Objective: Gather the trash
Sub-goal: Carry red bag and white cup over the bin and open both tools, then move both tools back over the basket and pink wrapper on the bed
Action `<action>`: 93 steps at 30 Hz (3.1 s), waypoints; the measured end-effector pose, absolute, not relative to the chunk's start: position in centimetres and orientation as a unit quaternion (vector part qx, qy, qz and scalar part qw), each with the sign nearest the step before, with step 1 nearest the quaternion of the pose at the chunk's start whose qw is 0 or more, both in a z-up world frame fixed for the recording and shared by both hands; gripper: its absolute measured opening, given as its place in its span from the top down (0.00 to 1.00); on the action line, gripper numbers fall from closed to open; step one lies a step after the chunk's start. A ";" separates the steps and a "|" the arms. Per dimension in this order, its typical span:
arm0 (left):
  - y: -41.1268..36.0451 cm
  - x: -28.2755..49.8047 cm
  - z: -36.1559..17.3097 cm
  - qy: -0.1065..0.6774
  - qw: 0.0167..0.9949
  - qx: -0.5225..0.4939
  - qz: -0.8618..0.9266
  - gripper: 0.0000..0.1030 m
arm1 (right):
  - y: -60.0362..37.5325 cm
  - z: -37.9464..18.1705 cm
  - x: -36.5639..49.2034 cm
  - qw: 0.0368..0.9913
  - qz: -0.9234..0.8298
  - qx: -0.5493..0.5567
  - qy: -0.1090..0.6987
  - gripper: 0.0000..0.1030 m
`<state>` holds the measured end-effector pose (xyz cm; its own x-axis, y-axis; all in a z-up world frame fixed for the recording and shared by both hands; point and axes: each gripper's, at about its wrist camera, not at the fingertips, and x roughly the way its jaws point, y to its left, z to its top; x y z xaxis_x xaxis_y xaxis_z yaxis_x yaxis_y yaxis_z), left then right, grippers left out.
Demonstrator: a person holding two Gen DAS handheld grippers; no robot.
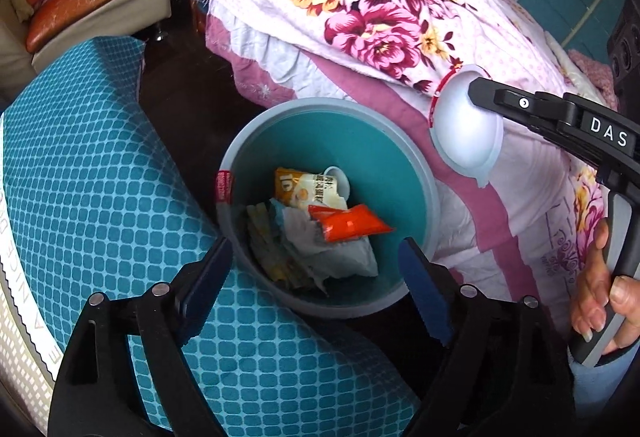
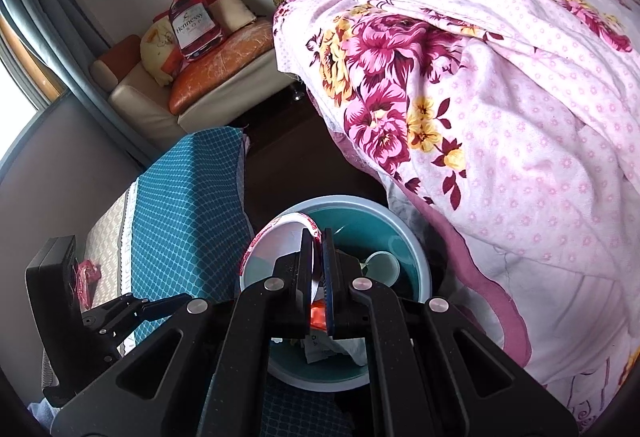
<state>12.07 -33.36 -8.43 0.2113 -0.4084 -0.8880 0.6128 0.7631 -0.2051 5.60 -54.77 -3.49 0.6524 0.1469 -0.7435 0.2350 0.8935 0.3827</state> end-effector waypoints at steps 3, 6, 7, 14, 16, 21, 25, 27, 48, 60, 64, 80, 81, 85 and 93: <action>-32.4 12.3 -8.5 0.536 0.773 0.088 -0.326 0.14 | -54.4 -3.7 6.0 0.877 -0.023 0.225 0.423 0.95; -31.3 12.3 -8.4 0.537 0.776 0.085 -0.320 0.14 | -54.0 -4.1 6.5 0.874 -0.022 0.222 0.433 0.95; -31.0 12.4 -8.4 0.537 0.777 0.083 -0.318 0.14 | -53.8 -4.2 6.6 0.873 -0.022 0.221 0.435 0.95; -28.5 12.8 -7.8 0.535 0.783 0.063 -0.311 0.13 | -52.6 -5.4 7.9 0.862 -0.018 0.215 0.459 0.93; -27.8 12.8 -7.7 0.534 0.785 0.058 -0.308 0.13 | -52.3 -5.8 8.3 0.856 -0.017 0.217 0.468 0.91; -26.4 13.1 -7.9 0.539 0.786 0.045 -0.301 0.13 | -52.0 -6.9 8.8 0.842 -0.016 0.230 0.487 0.80; -25.5 13.2 -8.3 0.545 0.783 0.039 -0.296 0.13 | -51.6 -6.6 8.7 0.846 -0.019 0.222 0.485 0.60; -25.0 13.2 -8.4 0.548 0.782 0.035 -0.295 0.13 | -51.4 -6.4 8.8 0.848 -0.022 0.219 0.483 0.50; -15.2 10.8 -5.6 0.528 0.808 -0.032 -0.260 0.10 | -43.5 -2.7 8.3 0.843 -0.002 0.165 0.512 0.24; -5.4 8.9 -4.3 0.504 0.836 -0.065 -0.208 0.10 | -30.9 -0.6 8.5 0.855 0.088 0.046 0.509 0.24; -1.6 8.3 -4.0 0.499 0.844 -0.069 -0.187 0.10 | -27.1 -0.3 9.0 0.848 0.114 0.027 0.516 0.24; 16.3 7.8 -6.0 0.485 0.866 -0.114 -0.038 0.10 | -14.2 -2.4 10.6 0.808 0.180 -0.044 0.560 0.24; 16.6 7.9 -6.3 0.485 0.866 -0.112 -0.036 0.10 | -13.7 -2.5 10.6 0.806 0.182 -0.047 0.562 0.24; 17.4 8.7 -7.7 0.490 0.865 -0.100 -0.032 0.10 | -12.2 -3.1 10.8 0.800 0.189 -0.055 0.567 0.24; 17.6 9.9 -9.6 0.500 0.860 -0.083 -0.051 0.41 | -10.2 -3.8 11.9 0.793 0.198 -0.060 0.573 0.24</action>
<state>9.87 17.64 -9.56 0.4944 -0.1697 -0.8525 0.0043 0.9812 -0.1929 11.94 -10.15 -3.79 0.2662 0.2445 -0.9324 -0.3830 0.9145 0.1304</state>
